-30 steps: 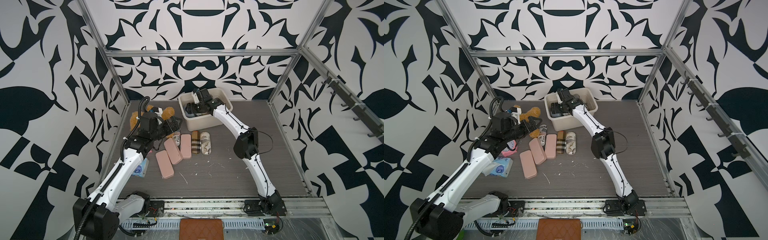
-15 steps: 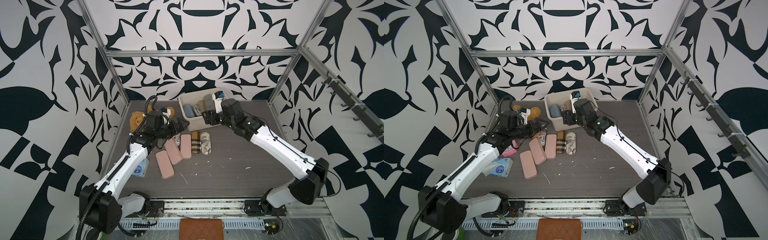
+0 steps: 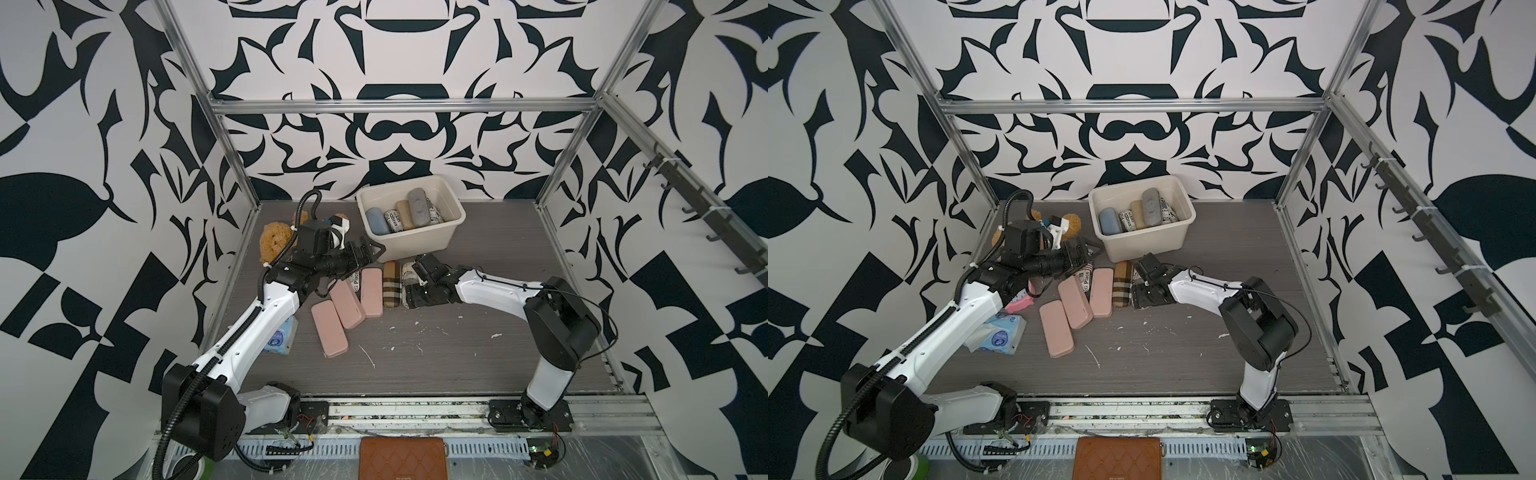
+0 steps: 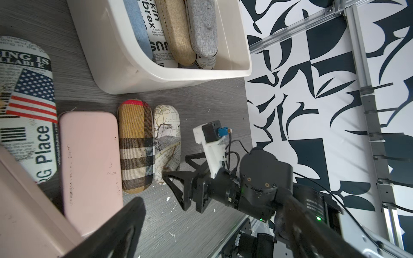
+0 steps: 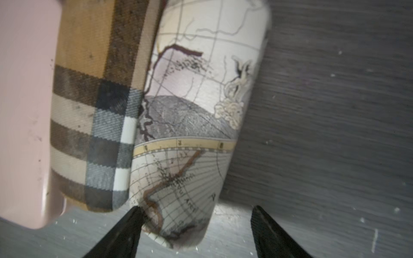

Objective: Put the glasses cases into the storage boxes
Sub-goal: Pick up the glasses case at the center of the board.

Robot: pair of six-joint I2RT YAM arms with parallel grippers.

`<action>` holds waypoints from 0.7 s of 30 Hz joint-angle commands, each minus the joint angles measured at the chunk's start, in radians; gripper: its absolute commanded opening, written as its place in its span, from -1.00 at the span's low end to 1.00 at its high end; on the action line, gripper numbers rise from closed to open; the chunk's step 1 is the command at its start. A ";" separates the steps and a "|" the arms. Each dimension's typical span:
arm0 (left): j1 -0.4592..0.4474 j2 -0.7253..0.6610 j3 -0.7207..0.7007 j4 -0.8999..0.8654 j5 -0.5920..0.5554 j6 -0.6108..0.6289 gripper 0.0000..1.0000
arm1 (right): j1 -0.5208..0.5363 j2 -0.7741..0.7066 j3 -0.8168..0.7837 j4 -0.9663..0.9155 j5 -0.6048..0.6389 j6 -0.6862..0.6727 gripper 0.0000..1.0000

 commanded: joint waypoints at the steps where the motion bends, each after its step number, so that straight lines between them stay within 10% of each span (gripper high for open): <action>1: -0.003 -0.009 0.024 -0.005 0.021 0.006 0.98 | 0.002 0.013 0.077 0.048 0.016 -0.002 0.59; 21: -0.005 -0.010 0.027 -0.002 0.039 0.002 0.98 | -0.023 0.095 0.074 -0.009 0.124 0.005 0.38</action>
